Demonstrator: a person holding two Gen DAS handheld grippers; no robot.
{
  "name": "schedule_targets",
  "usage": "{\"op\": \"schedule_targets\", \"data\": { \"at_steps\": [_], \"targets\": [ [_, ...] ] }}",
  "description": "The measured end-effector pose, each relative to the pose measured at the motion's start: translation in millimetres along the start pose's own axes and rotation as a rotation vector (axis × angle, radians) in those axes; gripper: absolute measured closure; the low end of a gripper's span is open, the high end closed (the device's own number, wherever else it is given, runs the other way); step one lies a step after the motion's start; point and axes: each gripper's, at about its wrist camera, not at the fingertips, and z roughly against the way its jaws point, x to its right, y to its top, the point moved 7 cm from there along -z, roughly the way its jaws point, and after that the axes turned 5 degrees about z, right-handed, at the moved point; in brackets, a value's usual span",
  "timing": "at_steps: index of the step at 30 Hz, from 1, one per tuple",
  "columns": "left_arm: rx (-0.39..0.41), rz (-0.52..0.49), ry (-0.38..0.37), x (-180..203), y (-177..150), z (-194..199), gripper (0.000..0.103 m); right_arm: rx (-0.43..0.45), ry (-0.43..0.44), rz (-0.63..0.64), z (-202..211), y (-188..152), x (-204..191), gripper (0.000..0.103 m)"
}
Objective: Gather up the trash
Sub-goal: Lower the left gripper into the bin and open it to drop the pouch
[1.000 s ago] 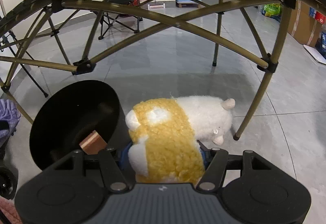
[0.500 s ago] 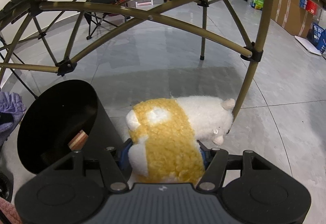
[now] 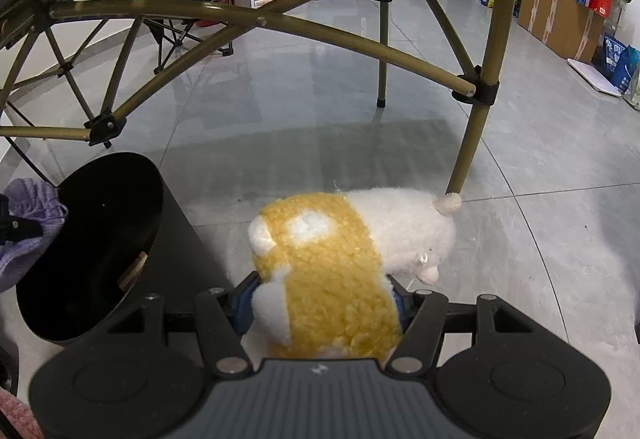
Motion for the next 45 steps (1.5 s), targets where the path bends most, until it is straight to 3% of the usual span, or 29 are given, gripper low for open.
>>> {"op": "schedule_targets", "data": {
  "at_steps": [18,19,20,21,22,23,25,31,45],
  "targets": [
    [-0.002,-0.028,-0.011,11.4,0.9,-7.2,0.084,-0.017,-0.011,-0.002,-6.3,-1.5,2.4,0.043],
    [0.006,-0.033,-0.009,11.7,1.4,-6.0,0.075,-0.018,-0.012,-0.002,-6.6,-1.9,3.0,0.043],
    [0.013,-0.038,-0.009,12.3,1.8,-4.4,0.054,-0.019,-0.013,-0.003,-6.6,-2.0,3.4,0.043],
    [0.021,-0.039,-0.004,12.3,1.9,-2.4,0.039,-0.019,-0.013,-0.005,-6.6,-1.9,3.6,0.043],
    [0.034,-0.034,0.010,10.9,2.5,-0.5,0.010,-0.018,-0.014,-0.006,-6.4,-1.6,3.8,0.043],
    [0.048,-0.026,0.025,9.2,3.5,1.5,0.000,-0.017,-0.014,-0.006,-6.1,-1.4,3.8,0.042],
    [0.071,-0.015,0.057,4.7,6.5,4.3,0.000,-0.016,-0.013,-0.005,-5.4,-1.3,3.3,0.042],
    [0.037,0.012,0.082,-5.0,5.0,-1.8,0.000,-0.013,-0.007,-0.001,-3.3,-1.4,1.8,0.043],
    [0.047,0.014,0.083,-14.4,4.4,6.9,0.000,-0.011,-0.007,0.010,0.6,0.4,-1.1,0.043]
  ]
}}
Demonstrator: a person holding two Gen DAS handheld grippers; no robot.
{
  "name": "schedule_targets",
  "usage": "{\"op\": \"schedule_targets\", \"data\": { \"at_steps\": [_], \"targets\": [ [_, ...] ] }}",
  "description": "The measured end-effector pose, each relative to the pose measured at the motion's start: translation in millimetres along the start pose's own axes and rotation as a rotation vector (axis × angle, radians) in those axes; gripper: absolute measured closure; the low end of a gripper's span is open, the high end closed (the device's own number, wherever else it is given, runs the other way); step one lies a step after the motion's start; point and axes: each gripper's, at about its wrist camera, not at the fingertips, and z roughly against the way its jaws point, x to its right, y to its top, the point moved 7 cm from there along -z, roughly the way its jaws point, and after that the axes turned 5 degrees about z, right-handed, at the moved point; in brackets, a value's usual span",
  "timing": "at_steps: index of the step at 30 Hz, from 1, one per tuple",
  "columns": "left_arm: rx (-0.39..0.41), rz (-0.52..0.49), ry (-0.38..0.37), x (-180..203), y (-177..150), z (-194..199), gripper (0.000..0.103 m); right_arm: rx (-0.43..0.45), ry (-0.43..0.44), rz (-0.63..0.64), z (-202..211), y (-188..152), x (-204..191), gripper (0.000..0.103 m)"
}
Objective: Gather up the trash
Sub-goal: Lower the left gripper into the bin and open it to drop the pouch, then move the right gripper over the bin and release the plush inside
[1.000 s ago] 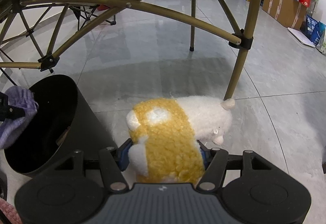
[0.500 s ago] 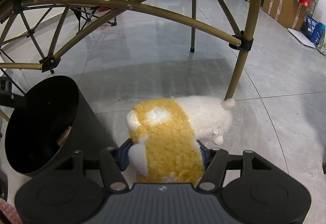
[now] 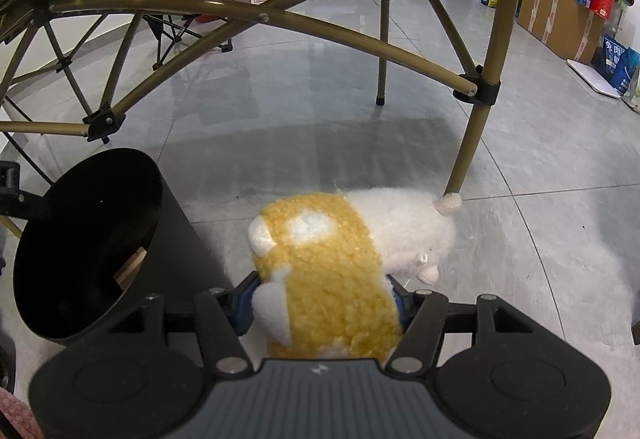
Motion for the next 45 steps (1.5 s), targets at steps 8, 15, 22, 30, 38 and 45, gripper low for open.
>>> {"op": "schedule_targets", "data": {
  "at_steps": [8,15,22,30,38,45],
  "targets": [
    [0.009,0.008,0.002,-13.2,0.2,6.2,0.000,0.001,0.005,0.030,8.2,4.9,-17.2,0.042],
    [0.019,0.032,0.008,-35.6,1.0,12.5,0.000,-0.007,0.017,0.048,16.2,11.4,-38.2,0.042],
    [0.022,0.064,0.006,-59.5,2.3,17.4,0.000,-0.024,0.027,0.048,25.8,16.9,-54.8,0.042],
    [0.025,0.096,0.013,-86.0,1.9,21.0,0.000,-0.028,0.057,0.041,28.1,24.3,-73.5,0.042],
    [0.019,0.127,0.047,-118.3,-0.7,18.4,0.000,0.001,0.124,0.054,34.5,40.4,-105.7,0.042],
    [0.009,0.161,0.063,-147.5,-5.3,16.8,0.000,0.014,0.179,0.095,37.3,51.0,-140.8,0.042]
  ]
}}
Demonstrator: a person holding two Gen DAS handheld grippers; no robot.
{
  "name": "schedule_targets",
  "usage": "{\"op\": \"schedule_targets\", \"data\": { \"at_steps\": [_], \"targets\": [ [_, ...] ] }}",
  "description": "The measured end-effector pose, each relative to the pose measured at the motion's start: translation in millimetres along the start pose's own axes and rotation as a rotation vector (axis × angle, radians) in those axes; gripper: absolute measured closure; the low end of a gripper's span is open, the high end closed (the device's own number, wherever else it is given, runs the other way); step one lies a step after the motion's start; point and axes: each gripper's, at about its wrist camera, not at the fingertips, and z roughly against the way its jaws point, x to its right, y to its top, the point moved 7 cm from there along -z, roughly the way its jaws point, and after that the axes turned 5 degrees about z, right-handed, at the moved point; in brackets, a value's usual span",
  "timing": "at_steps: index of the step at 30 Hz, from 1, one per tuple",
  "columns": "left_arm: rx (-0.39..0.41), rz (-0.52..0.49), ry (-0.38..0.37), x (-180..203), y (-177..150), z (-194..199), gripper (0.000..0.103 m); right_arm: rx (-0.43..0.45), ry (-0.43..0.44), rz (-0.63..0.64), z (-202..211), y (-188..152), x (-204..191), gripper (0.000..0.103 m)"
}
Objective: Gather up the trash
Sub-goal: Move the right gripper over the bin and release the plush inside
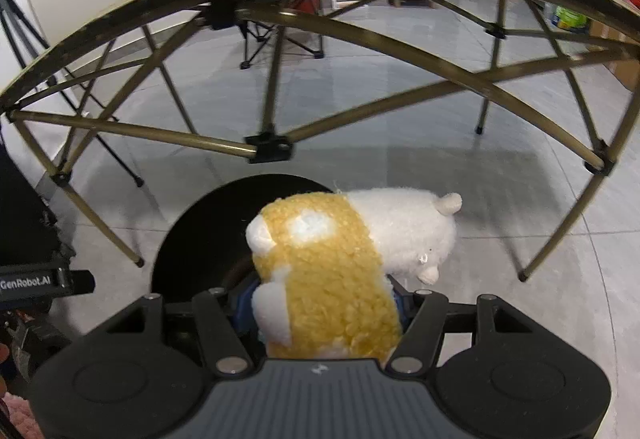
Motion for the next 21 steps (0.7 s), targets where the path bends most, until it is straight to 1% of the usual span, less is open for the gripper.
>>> {"op": "schedule_targets", "data": {
  "at_steps": [10,21],
  "targets": [
    [-0.020,0.030,0.016,-25.2,-0.6,-6.6,0.000,-0.019,0.042,0.041,-15.8,8.3,-34.7,0.042],
    [-0.046,0.042,0.025,-41.5,-4.7,-12.8,0.000,-0.061,0.047,0.078,-38.2,6.5,-57.4,0.042]
  ]
}}
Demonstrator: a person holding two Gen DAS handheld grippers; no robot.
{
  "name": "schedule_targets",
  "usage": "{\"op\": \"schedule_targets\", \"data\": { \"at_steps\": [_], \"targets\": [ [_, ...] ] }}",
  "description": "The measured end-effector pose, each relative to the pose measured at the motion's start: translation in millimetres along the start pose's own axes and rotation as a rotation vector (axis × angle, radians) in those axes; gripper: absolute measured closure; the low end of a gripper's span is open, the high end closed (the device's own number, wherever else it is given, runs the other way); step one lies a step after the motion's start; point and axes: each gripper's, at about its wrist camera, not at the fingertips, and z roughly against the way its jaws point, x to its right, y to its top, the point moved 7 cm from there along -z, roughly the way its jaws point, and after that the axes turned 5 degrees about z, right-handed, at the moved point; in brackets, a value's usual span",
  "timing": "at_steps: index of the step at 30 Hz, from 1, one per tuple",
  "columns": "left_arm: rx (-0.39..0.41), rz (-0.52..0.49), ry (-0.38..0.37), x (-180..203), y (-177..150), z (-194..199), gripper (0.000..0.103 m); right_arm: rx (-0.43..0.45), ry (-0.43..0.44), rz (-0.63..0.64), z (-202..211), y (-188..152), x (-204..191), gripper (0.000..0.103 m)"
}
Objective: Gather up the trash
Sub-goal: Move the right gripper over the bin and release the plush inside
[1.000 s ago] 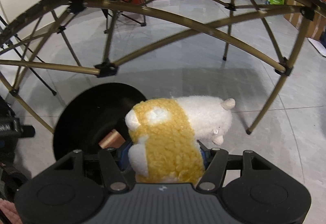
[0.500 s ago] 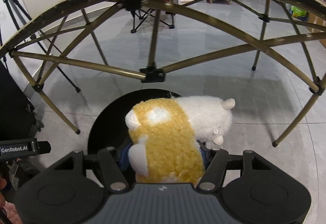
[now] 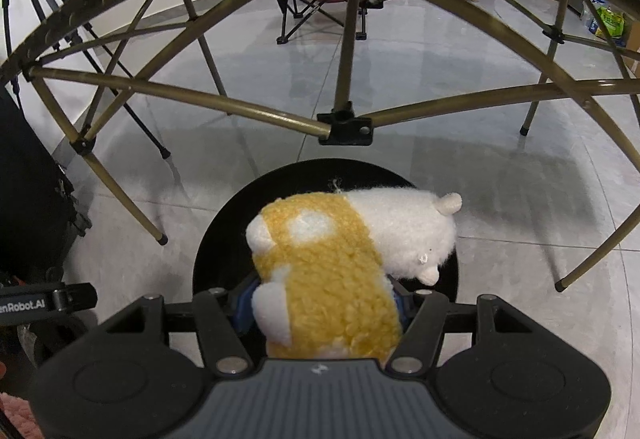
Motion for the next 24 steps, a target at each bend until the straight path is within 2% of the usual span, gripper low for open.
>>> {"op": "schedule_targets", "data": {
  "at_steps": [15,18,20,22,24],
  "targets": [
    [-0.023,0.004,-0.005,-9.1,-2.5,-4.7,0.000,-0.050,-0.025,0.016,-29.2,-1.7,-11.5,0.042],
    [-0.023,0.005,-0.003,-9.3,-2.7,-4.7,0.000,-0.051,-0.012,0.015,-30.5,-0.9,-14.3,0.039],
    [-0.023,0.002,-0.006,-8.8,-2.9,-4.7,0.000,-0.057,-0.007,0.011,-31.2,-0.7,-14.1,0.034],
    [-0.024,-0.003,-0.009,-8.9,-3.5,-4.7,0.000,-0.053,-0.011,0.022,-31.0,0.5,-15.0,0.013],
    [-0.026,-0.006,-0.010,-8.4,-4.1,-5.3,0.000,-0.035,-0.026,0.042,-28.7,2.5,-15.5,0.001]
  ]
}}
